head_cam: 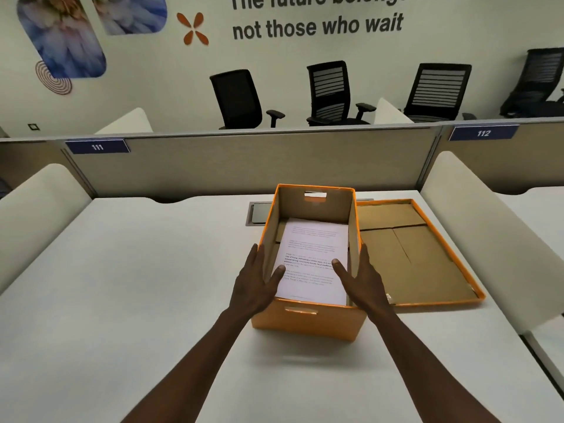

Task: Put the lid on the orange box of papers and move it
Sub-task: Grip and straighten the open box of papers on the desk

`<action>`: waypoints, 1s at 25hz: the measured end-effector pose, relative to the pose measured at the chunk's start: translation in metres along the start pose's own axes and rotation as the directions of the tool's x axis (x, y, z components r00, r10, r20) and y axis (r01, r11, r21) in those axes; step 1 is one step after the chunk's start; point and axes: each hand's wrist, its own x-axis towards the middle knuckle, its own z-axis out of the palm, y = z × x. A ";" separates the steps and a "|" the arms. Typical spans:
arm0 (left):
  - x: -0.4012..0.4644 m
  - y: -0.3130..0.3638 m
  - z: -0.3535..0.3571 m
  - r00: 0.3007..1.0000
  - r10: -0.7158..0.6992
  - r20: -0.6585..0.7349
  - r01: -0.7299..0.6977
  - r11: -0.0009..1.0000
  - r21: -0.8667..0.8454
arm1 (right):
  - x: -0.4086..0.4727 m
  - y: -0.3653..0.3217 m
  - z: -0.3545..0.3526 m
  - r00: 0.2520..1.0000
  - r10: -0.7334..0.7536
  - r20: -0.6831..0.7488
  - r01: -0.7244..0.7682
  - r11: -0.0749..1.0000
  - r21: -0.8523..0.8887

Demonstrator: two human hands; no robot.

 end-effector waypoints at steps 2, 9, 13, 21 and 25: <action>-0.002 -0.002 0.003 1.000 -0.003 -0.029 0.003 1.000 -0.007 | 0.000 0.001 0.000 1.000 -0.011 -0.015 0.010 0.999 -0.033; -0.009 0.000 -0.007 0.999 -0.014 0.045 0.020 0.989 -0.145 | -0.001 -0.002 -0.001 1.000 -0.014 -0.023 0.013 1.000 -0.022; -0.019 -0.020 -0.024 0.972 0.148 0.183 -0.098 0.961 -0.257 | -0.015 0.002 -0.006 0.997 0.072 -0.030 -0.074 0.995 -0.064; -0.047 -0.043 -0.031 0.986 0.147 0.074 -0.109 0.920 -0.377 | -0.046 -0.013 0.022 0.999 0.019 -0.043 -0.021 0.999 -0.035; -0.062 -0.067 -0.049 0.998 0.052 -0.041 -0.063 0.940 -0.336 | -0.038 -0.036 0.045 0.997 -0.056 0.048 0.059 0.996 -0.064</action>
